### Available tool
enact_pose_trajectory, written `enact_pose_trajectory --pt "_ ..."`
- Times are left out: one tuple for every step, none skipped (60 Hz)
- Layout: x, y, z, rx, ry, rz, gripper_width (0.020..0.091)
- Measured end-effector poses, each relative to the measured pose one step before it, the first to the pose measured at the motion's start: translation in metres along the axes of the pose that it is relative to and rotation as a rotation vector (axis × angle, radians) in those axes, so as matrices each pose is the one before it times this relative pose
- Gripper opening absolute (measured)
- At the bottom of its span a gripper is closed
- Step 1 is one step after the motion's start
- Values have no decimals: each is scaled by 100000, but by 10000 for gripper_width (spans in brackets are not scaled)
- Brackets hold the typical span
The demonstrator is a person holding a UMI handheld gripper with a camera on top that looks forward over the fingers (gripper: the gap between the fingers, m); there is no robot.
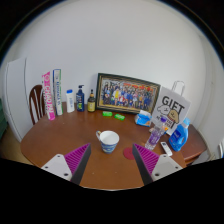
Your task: Pour water
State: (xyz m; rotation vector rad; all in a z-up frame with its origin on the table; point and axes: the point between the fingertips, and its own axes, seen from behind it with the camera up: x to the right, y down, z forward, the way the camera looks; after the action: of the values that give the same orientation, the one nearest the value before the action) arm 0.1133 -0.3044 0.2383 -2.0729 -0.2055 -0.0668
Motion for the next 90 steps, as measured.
enact_pose_trajectory --pt "286 104 28 -392 802 334 854" --pt "312 151 74 -505 712 332 855" --pt "373 161 124 -529 680 341 854" --pt "408 147 140 -436 621 440 856" --pt "469 153 200 -329 611 537 855" --pt "525 134 237 -273 576 569 855" --pt "564 148 264 -249 530 528 855" --pt "582 147 281 -196 461 453 855" --pt "467 123 50 -173 473 317 855" --pt "722 150 436 -27 409 279 855" --pt "718 140 352 -66 479 219 856" --pt "734 152 380 -80 542 238 857" --pt "773 122 428 -32 639 246 857" --pt "771 140 407 -39 654 264 856" --pt "754 148 442 -97 598 208 858" --pt "730 179 470 -116 534 279 858" --pt "706 142 459 -171 487 348 858" --pt "723 127 493 -83 513 432 857" --pt "719 114 524 -88 450 402 855" --pt "662 109 529 -87 325 331 857" --pt "628 97 578 -18 193 271 857" --pt "647 39 591 65 125 303 857" --pt "611 12 635 263 132 335 857" --pt "637 21 679 323 155 302 857" --pt "622 3 719 287 131 160 857" --pt "617 14 741 282 130 84 857" --pt "589 -2 771 315 124 49 857" --pt "598 26 788 361 188 47 853" --pt "592 -9 817 374 234 64 854" --pt "574 -9 848 391 178 135 856" --pt "496 -15 834 377 38 173 857" --pt "453 21 855 331 -175 163 856" --pt "430 30 866 286 -276 97 858" --pt "436 71 889 233 -272 103 857" --pt "430 61 876 220 -209 114 859" --pt "395 30 847 282 -247 139 859" --pt "336 2 820 379 -395 143 861" --pt "245 -58 822 520 -574 70 863" --pt "215 -61 817 684 -607 25 865" --pt "247 -53 841 766 -601 -58 864" --pt "205 20 824 617 -522 -90 864" --pt "186 52 797 578 -538 -182 863" --pt "118 71 802 533 -642 -331 862" --pt "114 98 776 374 -669 -400 862" --pt "102 175 767 230 -595 -307 858" --pt "47 218 748 73 -578 -178 850" --pt "11 204 708 -31 -623 -128 846" --pt "-29 182 700 32 -680 -18 838" --pt "-18 194 656 112 -608 75 829" --pt "-26 199 619 100 -547 95 816" --pt "-15 202 576 83 -435 79 803" --pt "7 186 543 120 -406 26 792" --pt "-2 163 498 102 -386 17 776" --pt "-6 149 459 144 -234 33 756" --pt "-24 78 428 249 -204 111 725" --pt "5 26 375 528 -299 134 689" --pt "65 3 311 572 -73 102 647" --pt "38 -237 92 946 1595 -107 620" --pt "320 -192 186 1120 985 -219 569" --pt "112 -202 118 1149 403 -168 493" --pt "-37 -94 106 642 -363 599 493" --pt "-134 30 63 221 -697 867 483" --pt "-41 6 44 223 -449 636 465" --pt "92 -53 3 330 91 112 457" --pt "31 6 13 120 -34 -193 438" --pt "-53 5 7 -16 -355 -203 418" --pt "6 -4 -68 -184 -137 -471 403" --pt "2 17 2 -320 -89 -589 388" --pt "-114 -11 11 -164 261 -532 380" --pt "-1 -7 -27 -288 138 -840 362" --pt "75 -4 -20 -210 475 -1177 360" --pt "77 -32 -38 -221 627 -1496 360" --pt "56 -22 -17 -239 564 -1871 359" --pt "66 -25 -29 -271 615 -2073 359" --pt "71 -35 -44 -281 610 -2018 358" --pt "57 -85 -43 -109 600 -1988 328" --pt "104 -60 -101 -352 793 -1834 326" --pt "123 -124 -78 515 744 -1169 324" --pt "69 -260 -158 192 1024 -1096 325" --pt "71 -228 -176 242 663 -1170 324" --pt "82 -259 -149 165 618 -1462 323" --pt "43 -275 -192 -46 660 -1780 323" --pt "76 -370 -180 217 757 -1815 324" --pt "95 -400 -205 366 914 -1846 323" --pt "52 -430 -225 421 981 -1992 322" --pt "29 -456 -236 520 883 -2331 323" --pt "182 -502 -237 628 464 -2713 323" --pt "17 -491 -223 659 791 -2913 323" --pt "-181 -560 -341 483 1257 -2863 323" --pt "19 -533 -271 498 897 -3133 322"
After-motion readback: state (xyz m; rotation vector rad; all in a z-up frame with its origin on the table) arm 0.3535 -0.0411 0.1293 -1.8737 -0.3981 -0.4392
